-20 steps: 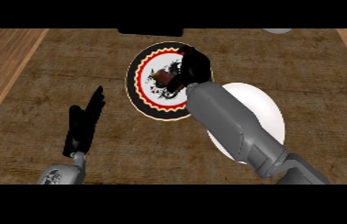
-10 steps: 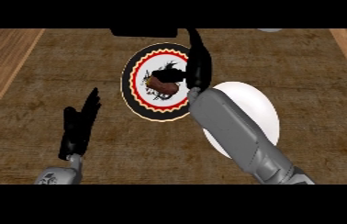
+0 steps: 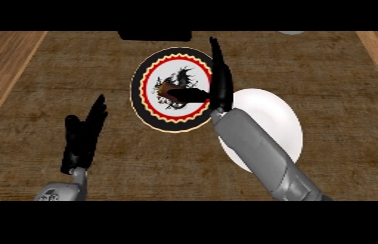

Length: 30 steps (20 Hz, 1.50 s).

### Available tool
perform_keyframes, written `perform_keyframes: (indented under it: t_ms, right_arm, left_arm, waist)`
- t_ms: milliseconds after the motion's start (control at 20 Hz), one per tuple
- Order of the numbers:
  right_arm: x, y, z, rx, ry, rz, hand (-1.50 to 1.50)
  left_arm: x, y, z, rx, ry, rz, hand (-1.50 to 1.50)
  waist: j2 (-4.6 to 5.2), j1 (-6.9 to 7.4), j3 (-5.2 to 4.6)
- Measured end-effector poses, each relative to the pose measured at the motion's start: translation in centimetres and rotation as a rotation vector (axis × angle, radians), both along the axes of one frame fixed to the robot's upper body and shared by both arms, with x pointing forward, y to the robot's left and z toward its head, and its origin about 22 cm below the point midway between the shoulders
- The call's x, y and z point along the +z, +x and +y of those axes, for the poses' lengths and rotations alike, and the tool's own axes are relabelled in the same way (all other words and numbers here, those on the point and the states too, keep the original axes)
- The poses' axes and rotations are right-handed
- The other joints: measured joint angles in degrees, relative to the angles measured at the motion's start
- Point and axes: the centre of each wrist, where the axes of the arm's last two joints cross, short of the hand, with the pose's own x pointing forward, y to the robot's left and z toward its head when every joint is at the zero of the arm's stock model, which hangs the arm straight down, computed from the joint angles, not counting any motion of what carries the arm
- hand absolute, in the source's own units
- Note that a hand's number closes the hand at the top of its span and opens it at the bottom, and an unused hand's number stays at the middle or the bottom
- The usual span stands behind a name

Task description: Pick the sweet potato from the plate and place it in the plate

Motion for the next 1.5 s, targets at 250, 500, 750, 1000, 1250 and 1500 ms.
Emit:
perform_keyframes:
  t_ms: [250, 500, 750, 1000, 1250, 1500]
  right_arm:
    - [-0.9, -0.1, 0.5, 0.014, -0.002, -0.023, -1.5]
    - [-2.2, -0.1, 0.3, -0.008, -0.032, 0.004, -1.5]
    - [-2.6, 0.1, 0.6, -0.047, -0.072, 0.032, -1.5]
    - [-3.6, 0.0, 0.1, -0.074, -0.092, 0.049, -1.5]
    - [-4.6, -0.2, -0.6, -0.101, -0.113, 0.07, -1.5]
    - [-5.7, -0.8, -1.5, -0.111, -0.128, 0.085, -1.5]
  left_arm:
    - [-0.5, -0.5, 0.2, 0.003, 0.002, 0.002, 0.0]
    - [-0.3, -0.6, -0.4, 0.003, 0.002, 0.0, 0.0]
    - [-0.3, -0.1, -0.3, -0.002, 0.003, -0.003, 0.0]
    - [-0.5, -0.4, -0.3, 0.006, 0.001, 0.001, 0.0]
    - [-0.5, -0.6, 0.2, 0.009, -0.002, -0.002, 0.0]
    - [-0.6, -0.8, 0.9, 0.018, 0.007, 0.004, 0.0]
  waist:
    - [-0.05, -0.01, -0.02]
    - [-0.08, -0.02, -0.03]
    - [-0.04, 0.11, -0.04]
    - [-0.1, -0.16, -0.04]
    - [-0.19, -0.59, -0.05]
    - [-0.34, -1.2, -0.05]
